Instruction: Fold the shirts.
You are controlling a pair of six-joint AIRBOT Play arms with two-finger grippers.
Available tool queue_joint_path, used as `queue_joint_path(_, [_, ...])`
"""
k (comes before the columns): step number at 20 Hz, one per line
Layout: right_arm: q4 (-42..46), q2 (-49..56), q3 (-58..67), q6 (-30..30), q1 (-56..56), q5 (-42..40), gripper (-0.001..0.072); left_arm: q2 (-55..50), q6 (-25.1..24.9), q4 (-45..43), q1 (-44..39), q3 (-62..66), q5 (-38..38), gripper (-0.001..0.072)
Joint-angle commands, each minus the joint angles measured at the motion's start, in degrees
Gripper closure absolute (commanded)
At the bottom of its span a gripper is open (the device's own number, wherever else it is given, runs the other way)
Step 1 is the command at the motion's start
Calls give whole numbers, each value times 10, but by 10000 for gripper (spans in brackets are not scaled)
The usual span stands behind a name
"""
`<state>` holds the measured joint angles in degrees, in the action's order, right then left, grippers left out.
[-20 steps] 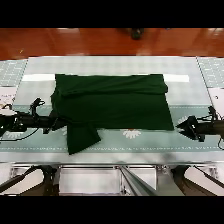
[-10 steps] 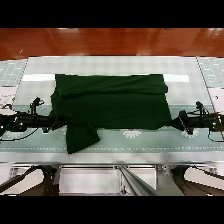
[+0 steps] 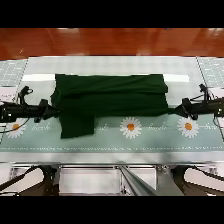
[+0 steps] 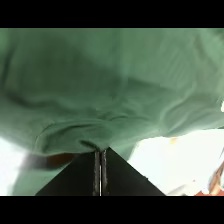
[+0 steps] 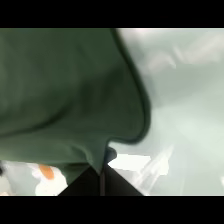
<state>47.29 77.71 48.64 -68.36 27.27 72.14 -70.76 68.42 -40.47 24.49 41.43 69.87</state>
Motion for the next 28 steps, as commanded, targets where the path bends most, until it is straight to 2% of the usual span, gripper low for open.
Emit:
queue_joint_path(1, [-20,29,73,-5,-31,-28,689,-42,21,0,-23,88,-18,690])
queue_joint_path(7, [-21,130,213,-58,-75,-94,689,-207,85,0,-80,299,-17,690])
queue_joint_path(13, [-49,228,335,-61,-83,-96,689,-346,129,0,-94,478,11,690])
queue_joint_path(22, [-60,304,398,-79,-100,-122,687,-440,144,0,-99,579,10,689])
queue_joint_path(23, [-66,307,398,-79,-100,-125,570,-443,144,1,-100,579,13,614])
queue_joint_path(24, [-70,309,398,-79,-100,-125,321,-444,150,2,-100,579,18,379])
queue_joint_path(25, [-73,307,399,-78,-100,-125,297,-443,154,2,-99,580,28,201])
queue_joint_path(28, [-71,284,407,-79,-71,-101,297,-435,146,0,-75,602,100,199])
